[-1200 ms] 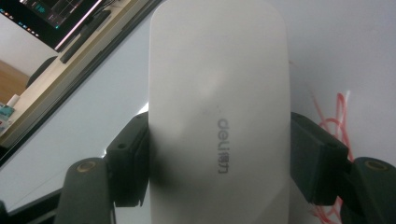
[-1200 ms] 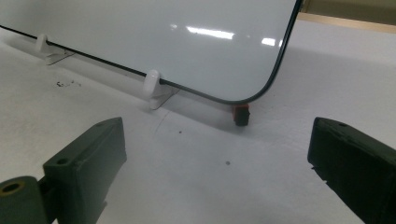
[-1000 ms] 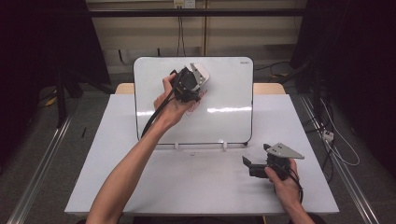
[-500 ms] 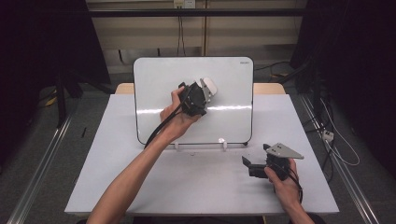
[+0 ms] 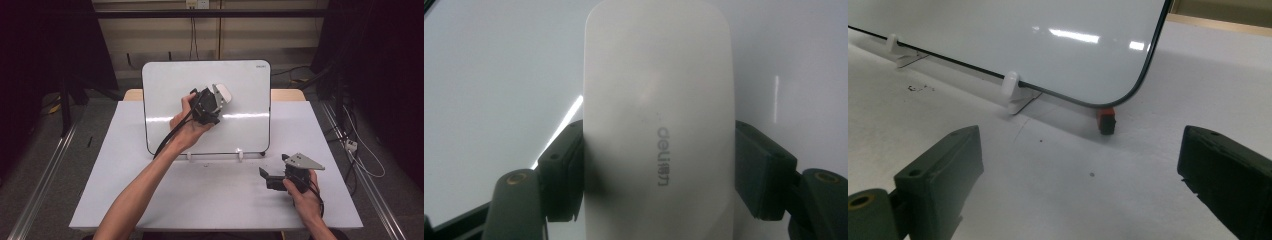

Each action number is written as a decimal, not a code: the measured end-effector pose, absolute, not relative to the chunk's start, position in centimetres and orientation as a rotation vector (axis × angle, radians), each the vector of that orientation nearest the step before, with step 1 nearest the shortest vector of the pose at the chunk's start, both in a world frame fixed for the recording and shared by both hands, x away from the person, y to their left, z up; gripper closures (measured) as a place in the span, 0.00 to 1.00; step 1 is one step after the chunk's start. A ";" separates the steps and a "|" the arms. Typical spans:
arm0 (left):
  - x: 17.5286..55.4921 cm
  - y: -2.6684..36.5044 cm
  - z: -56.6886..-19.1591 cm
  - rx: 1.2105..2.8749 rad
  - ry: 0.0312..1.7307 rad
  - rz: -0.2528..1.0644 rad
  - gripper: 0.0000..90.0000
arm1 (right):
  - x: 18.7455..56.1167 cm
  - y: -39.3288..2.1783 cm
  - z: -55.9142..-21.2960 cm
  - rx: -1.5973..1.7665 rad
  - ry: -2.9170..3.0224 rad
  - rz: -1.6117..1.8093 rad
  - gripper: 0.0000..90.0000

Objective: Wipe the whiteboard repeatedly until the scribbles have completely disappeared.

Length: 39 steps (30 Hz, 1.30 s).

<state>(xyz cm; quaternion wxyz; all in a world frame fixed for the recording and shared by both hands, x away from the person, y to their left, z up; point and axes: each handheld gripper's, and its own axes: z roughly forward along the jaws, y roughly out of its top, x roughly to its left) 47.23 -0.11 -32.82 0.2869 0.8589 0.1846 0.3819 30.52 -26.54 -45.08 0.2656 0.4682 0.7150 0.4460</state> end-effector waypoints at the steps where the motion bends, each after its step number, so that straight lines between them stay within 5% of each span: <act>1: 47.3 0.0 -32.7 2.297 0.496 1.023 0.35 | 30.5 -26.5 -45.1 1.265 1.932 1.205 0.05; 39: 50.3 4.8 -29.7 2.152 0.715 1.005 0.35 | 30.5 -26.6 -45.1 1.274 1.931 1.207 0.05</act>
